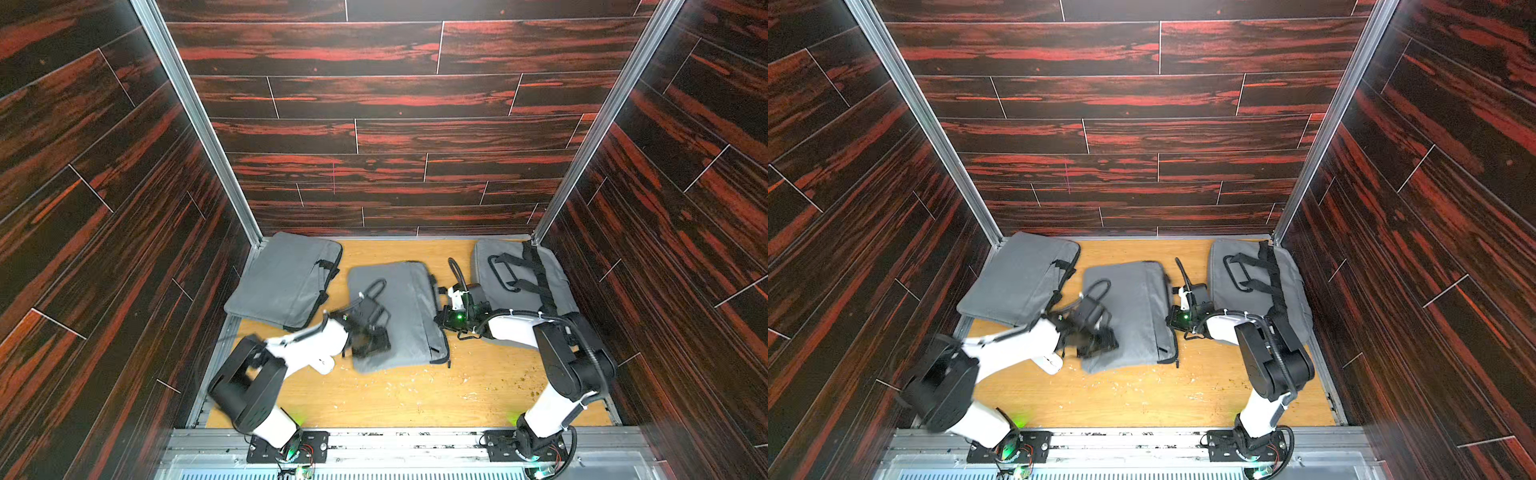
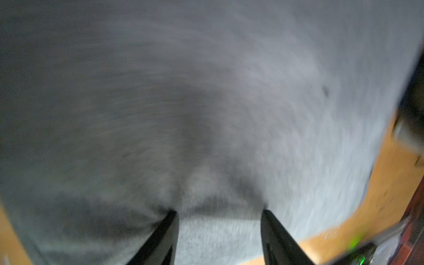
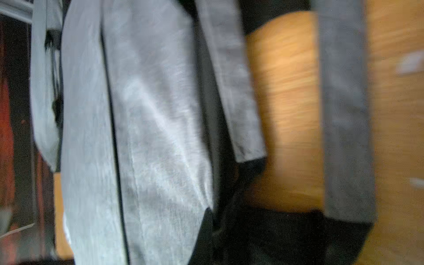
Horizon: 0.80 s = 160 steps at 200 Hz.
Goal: Put the mouse into the laptop bag
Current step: Adjust the zippered laptop bag at the center of the board.
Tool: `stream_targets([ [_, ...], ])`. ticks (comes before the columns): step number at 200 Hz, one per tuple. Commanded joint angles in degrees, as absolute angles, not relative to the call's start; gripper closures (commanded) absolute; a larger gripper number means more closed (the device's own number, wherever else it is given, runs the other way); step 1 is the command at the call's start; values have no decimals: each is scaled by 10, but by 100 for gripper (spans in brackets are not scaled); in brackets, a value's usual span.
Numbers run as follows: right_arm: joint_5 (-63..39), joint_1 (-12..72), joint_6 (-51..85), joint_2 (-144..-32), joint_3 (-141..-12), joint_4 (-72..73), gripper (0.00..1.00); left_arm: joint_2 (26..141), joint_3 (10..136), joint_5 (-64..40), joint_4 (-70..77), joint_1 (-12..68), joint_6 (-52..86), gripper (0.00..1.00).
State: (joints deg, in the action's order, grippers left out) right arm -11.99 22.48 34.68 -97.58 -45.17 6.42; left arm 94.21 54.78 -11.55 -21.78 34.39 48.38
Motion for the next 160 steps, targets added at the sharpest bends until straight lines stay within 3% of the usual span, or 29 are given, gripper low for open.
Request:
stream_targets([
  [1,-171,243,345,-938,-446,48,100,1054,594,-95,-162,296,427,40],
  [46,-155,243,368,-942,-445,59,100,1155,763,-91,-211,247,384,40],
  [80,-154,243,386,-964,-454,80,100,1063,745,-81,-216,261,368,37],
  [119,-172,242,402,-987,-474,92,100,885,630,-10,-224,384,328,41],
  [143,-172,242,398,-989,-490,82,100,850,545,36,-163,485,319,43],
  [160,-175,242,393,-993,-506,57,100,862,503,37,-111,512,335,41],
])
